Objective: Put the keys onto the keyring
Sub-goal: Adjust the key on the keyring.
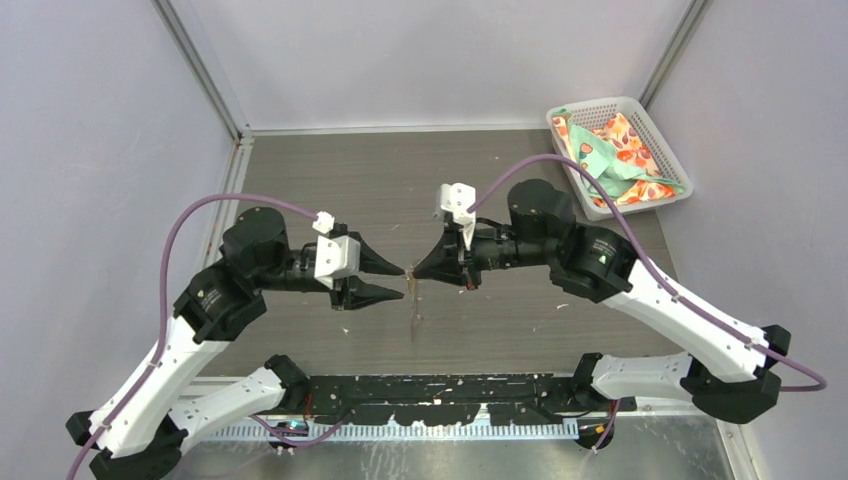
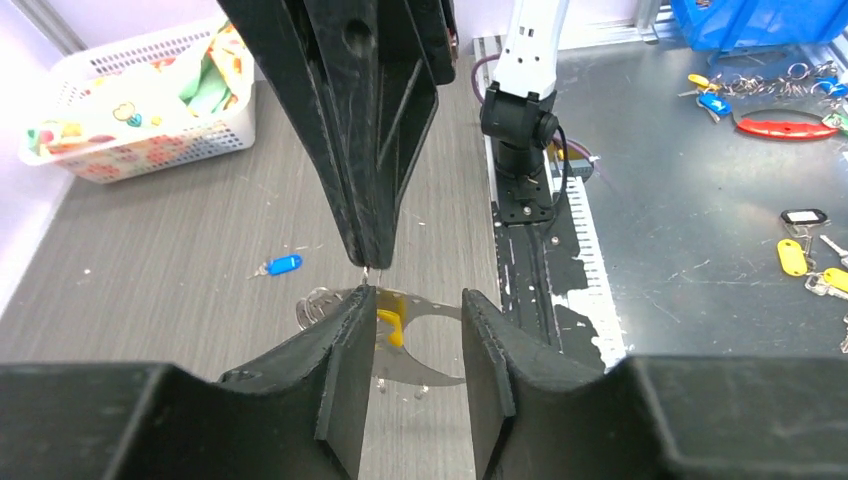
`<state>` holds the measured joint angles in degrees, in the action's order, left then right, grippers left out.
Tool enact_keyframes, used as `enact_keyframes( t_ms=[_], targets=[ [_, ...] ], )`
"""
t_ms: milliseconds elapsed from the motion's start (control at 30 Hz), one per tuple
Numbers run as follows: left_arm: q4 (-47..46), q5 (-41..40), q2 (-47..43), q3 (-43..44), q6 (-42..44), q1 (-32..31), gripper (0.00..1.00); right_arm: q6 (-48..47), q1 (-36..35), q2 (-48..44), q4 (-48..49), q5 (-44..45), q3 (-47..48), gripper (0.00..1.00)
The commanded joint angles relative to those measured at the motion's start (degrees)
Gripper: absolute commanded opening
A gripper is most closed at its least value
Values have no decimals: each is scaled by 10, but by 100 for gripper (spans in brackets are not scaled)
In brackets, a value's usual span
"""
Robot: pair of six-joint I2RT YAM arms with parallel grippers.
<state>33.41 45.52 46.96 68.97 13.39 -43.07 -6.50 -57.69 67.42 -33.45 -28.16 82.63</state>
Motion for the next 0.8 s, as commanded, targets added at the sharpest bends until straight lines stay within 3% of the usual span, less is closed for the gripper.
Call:
enact_keyframes(
  t_ms=[0, 367, 600, 767],
  targets=[
    [-17, -8, -19, 9, 20, -1, 39, 61, 3, -55, 223, -16, -49, 1],
    [-103, -110, -51, -11, 122, -1, 39, 136, 3, -103, 389, -37, -165, 1],
    [17, 25, -31, 22, 147, -1, 34, 157, 3, -115, 451, -30, -197, 1],
    [33, 16, -27, 27, 166, -1, 32, 170, 3, -123, 484, -29, -216, 1]
  ],
)
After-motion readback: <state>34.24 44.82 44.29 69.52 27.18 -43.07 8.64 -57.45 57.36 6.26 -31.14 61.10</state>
